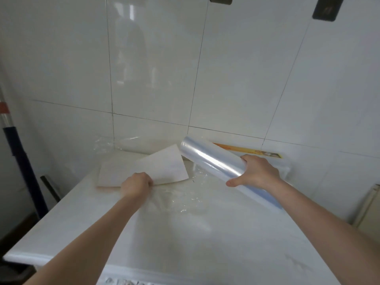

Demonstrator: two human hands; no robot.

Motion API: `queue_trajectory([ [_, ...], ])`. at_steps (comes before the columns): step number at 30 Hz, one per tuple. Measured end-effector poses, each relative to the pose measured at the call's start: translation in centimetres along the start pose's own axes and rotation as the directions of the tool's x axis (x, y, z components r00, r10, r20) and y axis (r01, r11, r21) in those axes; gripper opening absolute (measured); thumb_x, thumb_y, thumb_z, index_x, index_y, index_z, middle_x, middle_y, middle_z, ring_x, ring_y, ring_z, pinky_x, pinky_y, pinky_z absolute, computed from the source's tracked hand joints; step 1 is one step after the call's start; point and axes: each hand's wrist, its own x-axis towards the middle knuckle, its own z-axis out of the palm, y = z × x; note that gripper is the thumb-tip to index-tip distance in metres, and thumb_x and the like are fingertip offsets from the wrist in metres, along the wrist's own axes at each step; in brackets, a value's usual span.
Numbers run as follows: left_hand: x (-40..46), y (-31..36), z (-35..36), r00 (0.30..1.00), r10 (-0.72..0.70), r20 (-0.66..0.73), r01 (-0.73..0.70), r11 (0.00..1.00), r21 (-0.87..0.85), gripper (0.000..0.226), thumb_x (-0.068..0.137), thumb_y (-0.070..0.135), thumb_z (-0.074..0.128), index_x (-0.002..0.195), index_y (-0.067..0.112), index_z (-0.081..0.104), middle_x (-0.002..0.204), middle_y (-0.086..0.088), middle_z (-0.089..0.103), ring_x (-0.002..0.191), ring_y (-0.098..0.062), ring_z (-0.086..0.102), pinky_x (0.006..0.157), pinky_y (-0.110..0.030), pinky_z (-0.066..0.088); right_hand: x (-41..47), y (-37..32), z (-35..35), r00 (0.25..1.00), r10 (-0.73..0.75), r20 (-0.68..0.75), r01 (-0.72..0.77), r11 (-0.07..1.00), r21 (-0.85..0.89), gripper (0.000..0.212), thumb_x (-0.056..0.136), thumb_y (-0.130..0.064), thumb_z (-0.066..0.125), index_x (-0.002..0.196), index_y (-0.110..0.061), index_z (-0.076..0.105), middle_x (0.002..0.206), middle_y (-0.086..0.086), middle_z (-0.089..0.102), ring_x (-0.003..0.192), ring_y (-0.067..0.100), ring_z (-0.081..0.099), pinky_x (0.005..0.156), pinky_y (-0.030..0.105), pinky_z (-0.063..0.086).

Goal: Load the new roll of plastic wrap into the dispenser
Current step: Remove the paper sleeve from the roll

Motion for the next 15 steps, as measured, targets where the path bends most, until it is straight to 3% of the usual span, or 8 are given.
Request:
queue_trajectory([
  [5,-0.5,-0.5,-1.0,0.993,0.118,-0.018,-0.119,0.986,-0.114,0.039,0.091,0.013,0.044,0.124,0.025,0.061,0.128,0.001,0.063,0.119,-0.022,0.057,0.096,-0.031,0.047,-0.4,0.0,0.2,0.999,0.043,-0.026,-0.042,0.998,0.047,0.075,0.047,-0.058,0.081,0.111,-0.027,0.056,0.102,-0.01,0.061,0.095,0.017,0.055,0.082,0.035,0.05],
  [9,-0.4,0.0,-1.8,0.985,0.112,0.132,-0.093,0.986,-0.142,0.041,0.097,0.031,0.037,0.136,0.024,0.049,0.141,-0.002,0.052,0.128,-0.024,0.049,0.106,-0.033,0.04,-0.9,0.3,-0.3,0.998,0.045,-0.035,-0.041,0.993,0.11,0.082,0.043,-0.061,0.08,0.114,-0.029,0.055,0.106,-0.013,0.06,0.103,0.016,0.057,0.085,0.037,0.05],
  [12,-0.9,0.6,-1.1,0.92,0.176,0.35,-0.192,0.981,0.01,0.057,0.093,0.058,0.032,0.141,0.029,0.039,0.151,0.0,0.038,0.139,-0.024,0.035,0.115,-0.043,0.026,-1.4,0.6,-1.0,0.999,0.006,-0.051,0.0,0.991,0.136,0.087,0.037,-0.063,0.079,0.116,-0.033,0.057,0.108,-0.015,0.061,0.104,0.014,0.057,0.087,0.038,0.05],
  [15,-2.2,0.9,0.2,0.886,0.209,0.413,-0.308,0.933,0.188,0.067,0.089,0.066,0.033,0.145,0.03,0.028,0.153,-0.001,0.025,0.141,-0.026,0.025,0.112,-0.048,0.025,-2.3,1.1,-1.7,0.998,-0.032,-0.06,0.041,0.988,0.15,0.08,0.04,-0.059,0.082,0.113,-0.035,0.059,0.105,-0.016,0.062,0.102,0.014,0.056,0.086,0.037,0.05],
])
